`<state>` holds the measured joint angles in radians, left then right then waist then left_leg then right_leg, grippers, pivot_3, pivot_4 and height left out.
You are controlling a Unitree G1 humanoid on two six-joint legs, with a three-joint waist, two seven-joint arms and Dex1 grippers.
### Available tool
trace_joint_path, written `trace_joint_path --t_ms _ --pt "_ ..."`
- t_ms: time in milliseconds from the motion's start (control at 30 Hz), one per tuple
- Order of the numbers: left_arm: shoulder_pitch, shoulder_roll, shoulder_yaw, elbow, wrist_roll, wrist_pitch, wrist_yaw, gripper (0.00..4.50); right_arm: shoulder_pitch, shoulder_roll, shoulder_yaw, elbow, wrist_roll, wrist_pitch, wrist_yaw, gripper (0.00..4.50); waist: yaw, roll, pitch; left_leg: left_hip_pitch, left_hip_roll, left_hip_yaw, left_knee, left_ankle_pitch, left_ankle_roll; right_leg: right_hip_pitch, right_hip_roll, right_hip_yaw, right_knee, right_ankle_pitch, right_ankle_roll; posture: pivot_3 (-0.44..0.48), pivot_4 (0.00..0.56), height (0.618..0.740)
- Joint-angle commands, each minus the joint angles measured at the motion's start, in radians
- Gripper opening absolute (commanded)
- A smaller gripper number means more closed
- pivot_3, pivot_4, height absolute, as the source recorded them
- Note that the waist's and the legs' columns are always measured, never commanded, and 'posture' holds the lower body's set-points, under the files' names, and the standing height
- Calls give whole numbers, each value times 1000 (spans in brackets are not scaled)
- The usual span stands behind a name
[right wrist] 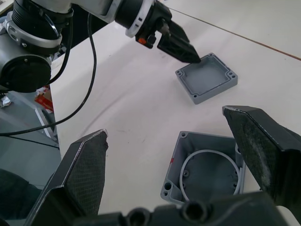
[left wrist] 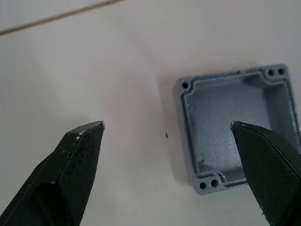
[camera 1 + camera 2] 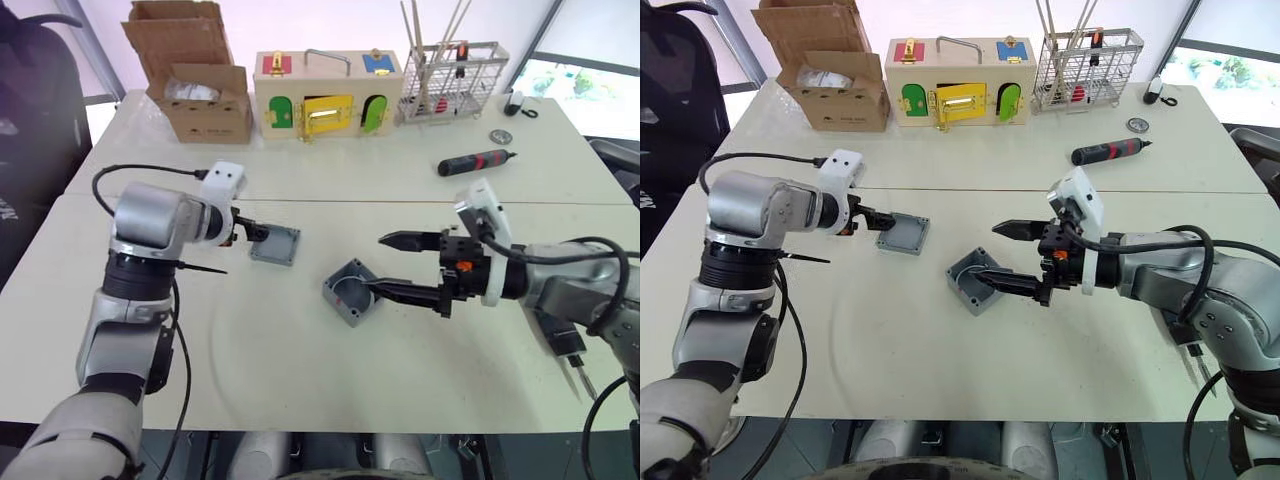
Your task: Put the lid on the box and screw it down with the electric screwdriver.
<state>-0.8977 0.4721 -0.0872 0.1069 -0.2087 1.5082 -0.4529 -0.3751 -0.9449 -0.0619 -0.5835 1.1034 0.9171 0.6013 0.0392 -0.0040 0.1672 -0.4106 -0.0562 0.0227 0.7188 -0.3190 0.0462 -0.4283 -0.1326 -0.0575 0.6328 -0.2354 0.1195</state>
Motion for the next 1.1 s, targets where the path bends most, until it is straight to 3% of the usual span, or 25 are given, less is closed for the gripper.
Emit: trace_joint_path --t_ms 33,133,233,467,667,833,900,1000,1100 --pt "-15 17 -57 24 0 -37 -7 4436 10 13 -39 -28 0 -2 -9 4500 0 0 0 0 0 0 0 0 0 0 0 0 0 0 0 0 150 694" --pt "-21 -8 -86 79 -3 -58 -10 4436 31 27 -54 -50 10 -1 -37 4500 1 0 0 0 0 0 0 0 0 0 0 0 0 0 0 0 150 694" --pt "-25 -24 -91 117 -5 -94 -13 3597 54 33 -77 -69 21 4 -62 4500 2 1 0 1 0 0 0 0 0 1 0 0 0 0 0 0 150 694" --pt "-26 -31 -96 146 -11 -117 -32 23 99 30 -126 -97 61 15 -104 4500 1 1 -1 1 0 0 0 0 -1 1 -1 0 0 0 0 0 150 694" --pt "-20 -36 -42 162 -14 -216 -31 23 97 39 -136 -100 27 -8 -127 4500 2 1 -1 1 0 0 0 0 0 1 -1 0 0 0 0 0 150 694" --pt "-47 -172 239 135 -96 -782 35 23 -98 293 -137 59 -29 -109 -362 4500 2 -1 0 0 0 0 0 1 -2 -1 -1 0 1 1 -1 0 150 694" --pt "-54 -222 296 143 -114 -950 60 23 -155 378 -150 119 -55 -138 -434 4500 -1 -1 0 0 0 0 0 1 -2 -1 -1 0 0 1 -1 0 150 694" --pt "-104 -308 336 238 -117 -1220 94 23 -234 497 -171 223 -82 -210 -476 4500 0 -1 0 0 0 0 -2 1 -2 -1 0 -2 0 2 -1 0 150 694" --pt "-132 -367 285 293 -114 -1377 2 23 -296 522 -124 250 -120 -217 -425 4500 -1 -1 0 0 -2 2 -3 1 -2 -1 0 -5 0 2 -1 0 150 694"
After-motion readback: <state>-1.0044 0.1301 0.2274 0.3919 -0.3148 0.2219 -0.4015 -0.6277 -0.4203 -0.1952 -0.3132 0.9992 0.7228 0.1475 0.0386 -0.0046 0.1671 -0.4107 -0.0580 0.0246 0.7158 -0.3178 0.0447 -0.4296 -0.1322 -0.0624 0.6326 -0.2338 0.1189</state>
